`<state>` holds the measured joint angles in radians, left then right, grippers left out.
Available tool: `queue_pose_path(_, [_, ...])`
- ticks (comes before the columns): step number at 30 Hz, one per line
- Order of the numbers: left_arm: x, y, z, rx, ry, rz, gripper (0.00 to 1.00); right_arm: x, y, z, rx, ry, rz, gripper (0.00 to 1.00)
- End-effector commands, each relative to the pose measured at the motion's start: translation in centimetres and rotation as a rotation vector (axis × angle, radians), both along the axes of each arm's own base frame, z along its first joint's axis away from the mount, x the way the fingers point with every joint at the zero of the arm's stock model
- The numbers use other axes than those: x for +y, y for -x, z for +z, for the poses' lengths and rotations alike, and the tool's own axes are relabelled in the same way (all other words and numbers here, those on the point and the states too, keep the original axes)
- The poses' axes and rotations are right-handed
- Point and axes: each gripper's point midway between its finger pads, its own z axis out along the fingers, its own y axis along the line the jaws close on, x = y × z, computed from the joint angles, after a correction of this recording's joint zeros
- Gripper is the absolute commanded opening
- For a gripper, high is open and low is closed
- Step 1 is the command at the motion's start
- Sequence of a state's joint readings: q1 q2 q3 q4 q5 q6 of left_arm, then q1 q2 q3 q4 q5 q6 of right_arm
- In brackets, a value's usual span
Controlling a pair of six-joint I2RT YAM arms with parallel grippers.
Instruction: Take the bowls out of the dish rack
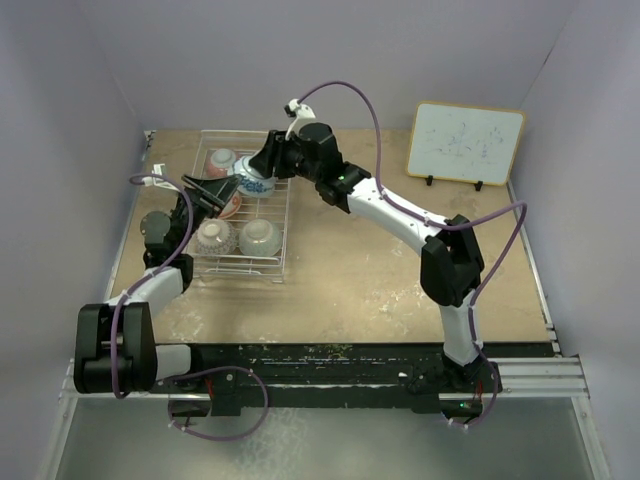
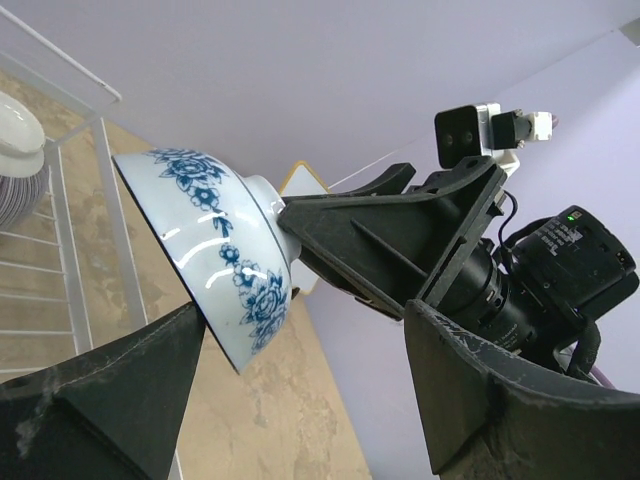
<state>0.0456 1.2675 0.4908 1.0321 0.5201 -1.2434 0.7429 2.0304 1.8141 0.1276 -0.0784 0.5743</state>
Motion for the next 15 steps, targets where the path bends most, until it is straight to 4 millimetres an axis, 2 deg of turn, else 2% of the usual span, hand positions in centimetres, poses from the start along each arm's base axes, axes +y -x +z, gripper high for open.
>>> queue_pose_path(1, [-0.3, 1.0, 2.8, -0.130, 0.014, -0.034, 0.83, 0.1, 1.6, 8.2, -0.120, -0.171, 0.054, 0.00])
queue_pose_path(7, [-0.3, 0.9, 3.2, -0.135, 0.000, -0.025, 0.84, 0.1, 1.8, 8.7, -0.121, -0.185, 0.063, 0.00])
queue_pose_path(15, [-0.4, 0.7, 4.0, -0.177, 0.026, -0.044, 0.67, 0.7, 2.5, 9.0, -0.098, -0.232, 0.113, 0.00])
